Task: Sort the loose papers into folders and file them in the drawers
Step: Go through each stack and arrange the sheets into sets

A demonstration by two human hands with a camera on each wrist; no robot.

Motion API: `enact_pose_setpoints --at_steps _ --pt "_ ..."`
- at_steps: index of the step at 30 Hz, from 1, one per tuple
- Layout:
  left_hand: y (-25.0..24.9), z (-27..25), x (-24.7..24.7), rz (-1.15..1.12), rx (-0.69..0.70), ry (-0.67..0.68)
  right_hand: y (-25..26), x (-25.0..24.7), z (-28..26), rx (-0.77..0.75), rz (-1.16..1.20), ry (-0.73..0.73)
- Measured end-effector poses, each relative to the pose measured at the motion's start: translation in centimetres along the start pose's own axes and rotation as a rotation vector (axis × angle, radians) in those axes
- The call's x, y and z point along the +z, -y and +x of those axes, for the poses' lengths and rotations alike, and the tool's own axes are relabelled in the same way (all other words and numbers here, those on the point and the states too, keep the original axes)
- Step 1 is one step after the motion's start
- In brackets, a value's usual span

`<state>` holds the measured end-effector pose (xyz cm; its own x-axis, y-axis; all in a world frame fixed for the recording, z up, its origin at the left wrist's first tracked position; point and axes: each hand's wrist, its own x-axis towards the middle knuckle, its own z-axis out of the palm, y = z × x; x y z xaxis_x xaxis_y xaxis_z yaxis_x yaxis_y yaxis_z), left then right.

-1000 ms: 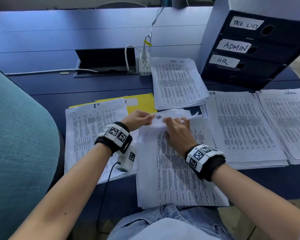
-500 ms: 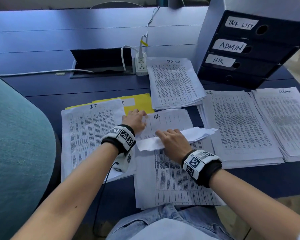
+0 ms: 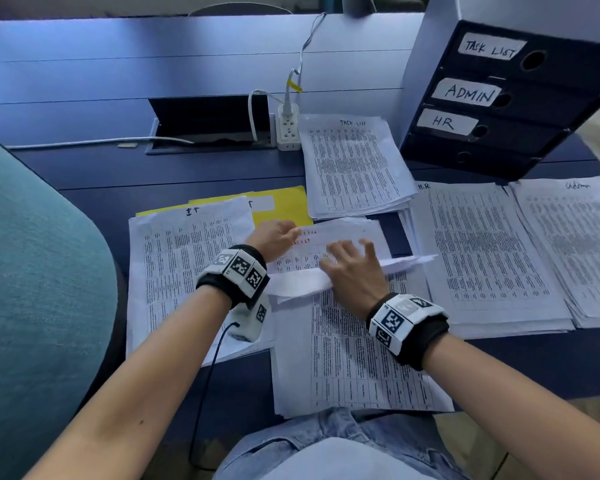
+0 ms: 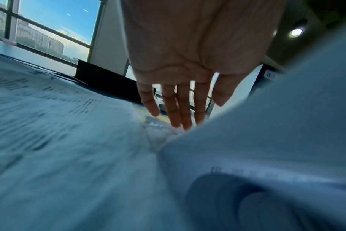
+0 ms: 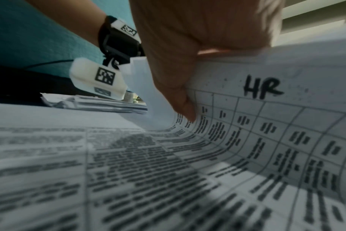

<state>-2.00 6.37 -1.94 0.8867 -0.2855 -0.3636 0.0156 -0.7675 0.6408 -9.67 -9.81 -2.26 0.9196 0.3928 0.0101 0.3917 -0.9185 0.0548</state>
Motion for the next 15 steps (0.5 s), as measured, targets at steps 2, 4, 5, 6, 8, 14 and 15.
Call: enact_pose_setpoints --at_steps 2,4,5,6,8,14,15 --pt "0.4 0.4 0.5 0.121 -0.060 -0.042 0.4 0.1 -0.6 -0.046 0.055 0.160" --pt "0.9 0.8 1.0 0.157 -0.072 -0.035 0.6 0.3 -1.3 -0.065 0.091 0.219" --pt "1.0 0.9 1.1 0.160 -0.073 -0.038 0.8 0.3 -1.6 -0.067 0.093 0.227" --pt "1.1 1.0 1.1 0.160 -0.076 -0.036 0.9 0.3 -1.7 -0.068 0.096 0.235" --pt "0.9 0.9 0.8 0.137 -0.077 -0.015 0.8 0.1 -1.6 -0.067 0.114 0.250" --pt "-1.1 -1.4 -0.8 -0.429 -0.008 -0.012 -2.3 -3.2 1.5 0.243 0.177 0.013" --pt "-1.6 -2.0 -0.9 -0.575 -0.010 -0.036 -3.1 -4.1 2.0 0.296 0.192 -0.037"
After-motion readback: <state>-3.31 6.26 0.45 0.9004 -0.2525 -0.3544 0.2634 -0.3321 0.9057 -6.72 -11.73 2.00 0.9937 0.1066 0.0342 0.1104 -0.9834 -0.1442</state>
